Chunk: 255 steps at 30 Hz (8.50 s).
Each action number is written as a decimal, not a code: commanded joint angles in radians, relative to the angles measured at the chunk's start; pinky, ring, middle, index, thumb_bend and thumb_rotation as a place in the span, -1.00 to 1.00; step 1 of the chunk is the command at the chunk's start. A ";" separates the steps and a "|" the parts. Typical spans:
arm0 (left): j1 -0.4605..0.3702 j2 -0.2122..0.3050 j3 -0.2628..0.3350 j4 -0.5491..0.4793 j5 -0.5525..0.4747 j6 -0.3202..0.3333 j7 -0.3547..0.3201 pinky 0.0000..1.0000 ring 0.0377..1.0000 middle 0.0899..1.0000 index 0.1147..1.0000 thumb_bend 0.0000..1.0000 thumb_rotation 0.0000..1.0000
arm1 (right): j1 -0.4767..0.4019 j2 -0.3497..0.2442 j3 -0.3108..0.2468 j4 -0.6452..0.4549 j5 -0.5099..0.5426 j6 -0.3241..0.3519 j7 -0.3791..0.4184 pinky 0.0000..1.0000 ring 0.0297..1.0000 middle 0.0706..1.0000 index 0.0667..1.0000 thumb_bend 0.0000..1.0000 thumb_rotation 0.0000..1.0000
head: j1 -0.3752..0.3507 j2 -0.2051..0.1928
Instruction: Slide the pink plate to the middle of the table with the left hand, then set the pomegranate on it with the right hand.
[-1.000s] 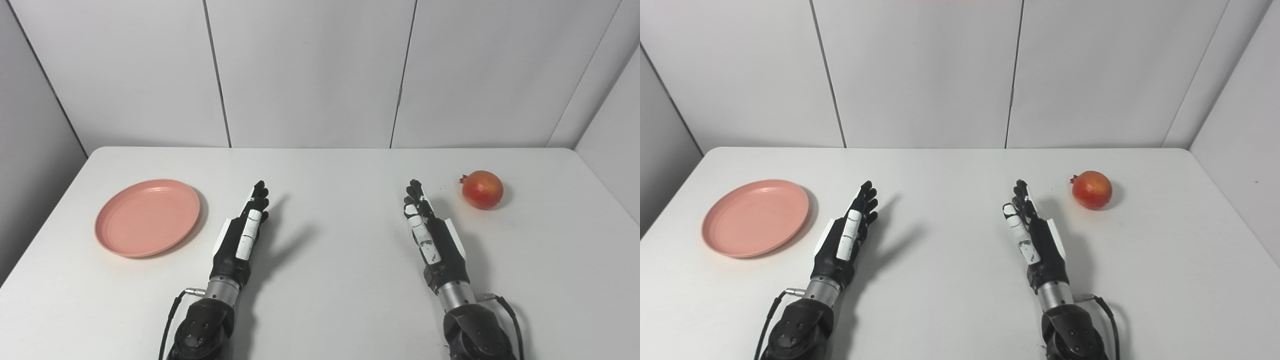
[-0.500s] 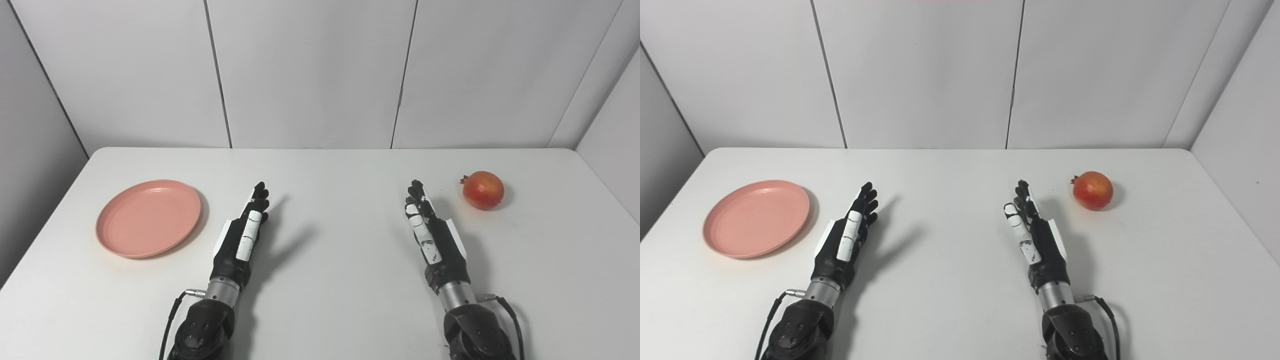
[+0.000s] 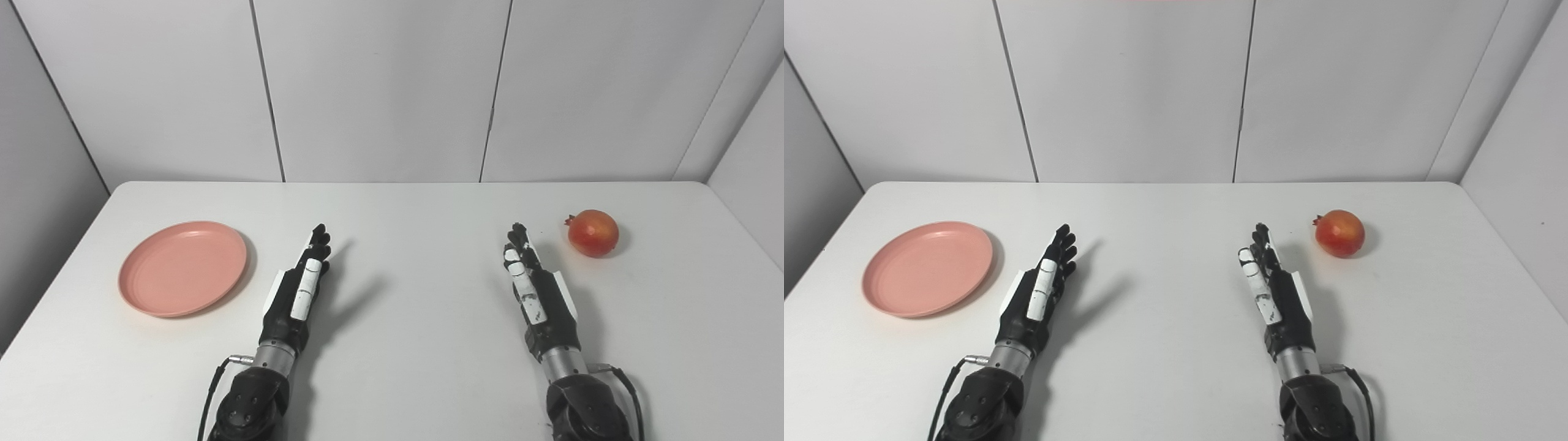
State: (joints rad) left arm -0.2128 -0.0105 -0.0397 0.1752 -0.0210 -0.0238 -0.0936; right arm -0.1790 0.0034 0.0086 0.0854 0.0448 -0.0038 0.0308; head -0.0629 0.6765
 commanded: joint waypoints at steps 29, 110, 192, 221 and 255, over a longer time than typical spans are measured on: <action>-0.227 0.042 0.137 -0.081 -0.109 0.076 0.057 0.91 0.93 0.93 0.91 0.65 1.00 | -0.030 -0.121 -0.032 0.022 0.087 -0.121 0.134 1.00 1.00 1.00 1.00 0.18 0.90 | 0.386 -0.106; -0.152 0.405 0.376 0.174 -0.096 -0.127 0.120 0.69 0.72 0.69 0.66 0.77 1.00 | -0.058 -0.120 -0.058 0.016 0.110 -0.084 0.129 1.00 1.00 1.00 1.00 0.08 0.83 | 0.464 -0.170; -0.206 0.234 0.136 0.225 -0.098 -0.043 -0.013 0.96 0.95 0.95 0.96 0.68 1.00 | -0.067 -0.100 -0.037 -0.044 0.077 -0.046 0.105 1.00 1.00 1.00 1.00 0.13 0.87 | 0.413 -0.145; -0.171 0.140 0.025 0.127 -0.023 0.014 -0.024 0.95 0.95 0.97 0.98 0.64 1.00 | -0.072 -0.110 -0.044 -0.022 0.095 -0.068 0.121 1.00 1.00 1.00 1.00 0.22 0.84 | 0.343 -0.103; -0.085 0.096 0.022 -0.040 -0.065 0.144 -0.071 1.00 1.00 1.00 1.00 0.63 1.00 | -0.096 -0.016 -0.004 -0.014 -0.008 -0.072 0.034 1.00 1.00 1.00 1.00 0.50 0.76 | -0.015 -0.038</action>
State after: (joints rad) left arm -0.2846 0.1008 -0.0175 0.1638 -0.0687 0.1280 -0.1587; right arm -0.2303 -0.0191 0.0039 0.0937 0.0405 -0.0477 0.0707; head -0.0736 0.6412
